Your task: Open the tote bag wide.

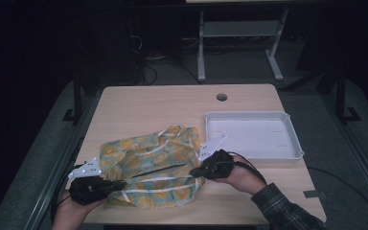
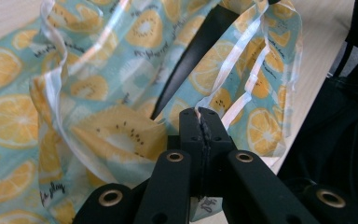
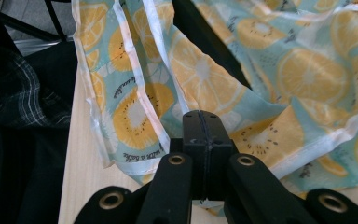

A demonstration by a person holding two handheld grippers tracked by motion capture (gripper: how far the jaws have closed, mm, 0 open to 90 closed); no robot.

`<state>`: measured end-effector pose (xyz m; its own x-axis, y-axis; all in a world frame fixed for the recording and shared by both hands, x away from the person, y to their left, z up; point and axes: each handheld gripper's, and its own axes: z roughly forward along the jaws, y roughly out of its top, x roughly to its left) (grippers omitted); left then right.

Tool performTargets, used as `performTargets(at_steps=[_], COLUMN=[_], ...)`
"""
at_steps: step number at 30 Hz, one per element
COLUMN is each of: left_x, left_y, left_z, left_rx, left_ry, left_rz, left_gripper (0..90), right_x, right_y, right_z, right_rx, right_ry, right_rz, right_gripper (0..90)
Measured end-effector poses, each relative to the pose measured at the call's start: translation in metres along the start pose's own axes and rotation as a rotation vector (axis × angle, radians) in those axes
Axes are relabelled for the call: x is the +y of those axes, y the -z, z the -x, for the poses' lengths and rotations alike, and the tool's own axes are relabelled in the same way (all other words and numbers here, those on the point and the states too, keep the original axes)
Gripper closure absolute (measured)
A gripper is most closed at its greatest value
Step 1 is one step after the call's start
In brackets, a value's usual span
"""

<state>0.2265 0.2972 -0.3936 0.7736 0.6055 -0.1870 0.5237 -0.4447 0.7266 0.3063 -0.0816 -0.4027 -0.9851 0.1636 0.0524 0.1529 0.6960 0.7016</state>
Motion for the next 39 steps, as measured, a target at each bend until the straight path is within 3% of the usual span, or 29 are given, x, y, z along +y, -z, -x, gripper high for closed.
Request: performTargets(at_steps=[12,17,22,29,39], left_x=[-0.011,-0.014,-0.018,-0.023,-0.025], left_y=[-0.009,-0.015,-0.025,-0.040,-0.051], left_z=[0.005,0.004,0.006,0.004,0.001], left_rx=[-0.043,-0.069,-0.094,-0.104,-0.100], left_ry=[0.007,0.000,-0.014,-0.023,-0.031], left_rz=[-0.082,-0.133,-0.209,-0.291,-0.347], left_gripper=[89.1,89.1,89.0,89.0,89.0], right_x=[-0.005,-0.008,-0.012,-0.017,-0.020], right_y=[-0.015,-0.022,-0.035,-0.046,-0.051], right_z=[-0.007,-0.007,-0.009,-0.005,-0.002], right_rx=[0.042,0.059,0.078,0.092,0.119], right_ry=[0.006,0.016,0.032,0.028,0.008], right_rz=[-0.081,-0.108,-0.173,-0.224,-0.241], right_gripper=[89.6,89.6,89.6,89.6,89.5])
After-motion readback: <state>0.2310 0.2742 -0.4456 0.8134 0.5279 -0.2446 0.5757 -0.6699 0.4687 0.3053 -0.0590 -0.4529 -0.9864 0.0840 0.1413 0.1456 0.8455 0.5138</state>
